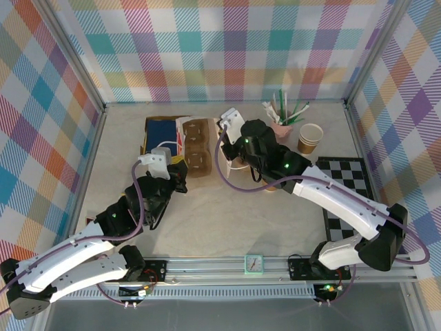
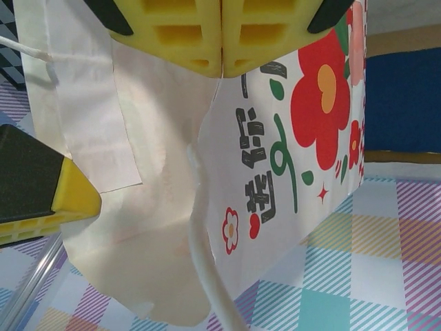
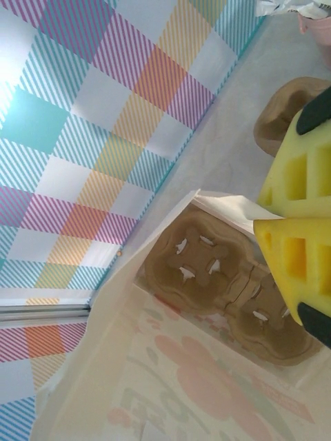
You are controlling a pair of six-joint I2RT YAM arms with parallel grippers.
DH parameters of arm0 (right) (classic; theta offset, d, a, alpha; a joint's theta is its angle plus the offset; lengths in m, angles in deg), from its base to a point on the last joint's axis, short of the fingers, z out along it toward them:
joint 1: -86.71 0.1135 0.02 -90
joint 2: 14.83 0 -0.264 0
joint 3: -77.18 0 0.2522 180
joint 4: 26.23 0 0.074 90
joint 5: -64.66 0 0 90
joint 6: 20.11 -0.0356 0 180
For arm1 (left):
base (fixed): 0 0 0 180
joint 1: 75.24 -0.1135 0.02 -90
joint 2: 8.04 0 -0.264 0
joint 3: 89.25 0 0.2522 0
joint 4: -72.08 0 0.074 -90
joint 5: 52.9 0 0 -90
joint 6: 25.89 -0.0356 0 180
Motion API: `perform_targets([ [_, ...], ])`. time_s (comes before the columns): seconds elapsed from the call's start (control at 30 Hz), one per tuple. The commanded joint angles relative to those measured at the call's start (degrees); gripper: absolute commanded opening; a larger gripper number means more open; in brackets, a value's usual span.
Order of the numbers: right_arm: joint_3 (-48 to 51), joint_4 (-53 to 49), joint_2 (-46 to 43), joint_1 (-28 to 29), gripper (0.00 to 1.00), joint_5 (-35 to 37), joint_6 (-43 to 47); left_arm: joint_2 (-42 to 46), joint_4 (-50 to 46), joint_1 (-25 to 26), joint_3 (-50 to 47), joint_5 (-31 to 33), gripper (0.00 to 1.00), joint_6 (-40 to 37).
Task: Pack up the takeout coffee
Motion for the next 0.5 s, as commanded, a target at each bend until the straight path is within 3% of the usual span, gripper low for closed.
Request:
perform_targets([
  [0.0, 0.2, 4.9, -1.7, 0.5, 0.00, 0.8, 1.6, 0.0, 1.6, 0.7, -0.5, 1.3, 0.08, -0.9],
  [0.13, -3.9, -1.8, 1.1, 0.4, 0.02, 3.0, 0.8, -2.2, -1.6, 0.7, 2.1, 1.8, 0.08, 0.8],
  [0.33, -21.5, -27.2, 10.5, 0.4, 0.06, 5.9, -5.4, -9.6, -15.7, 0.4, 14.0, 1.2, 0.08, 5.1],
  [0.47, -24.2, -32.4, 11.4, 0.3, 0.07, 5.7, -8.2, -12.9, -20.8, -2.0, 19.4, -3.8, 0.08, 7.6],
])
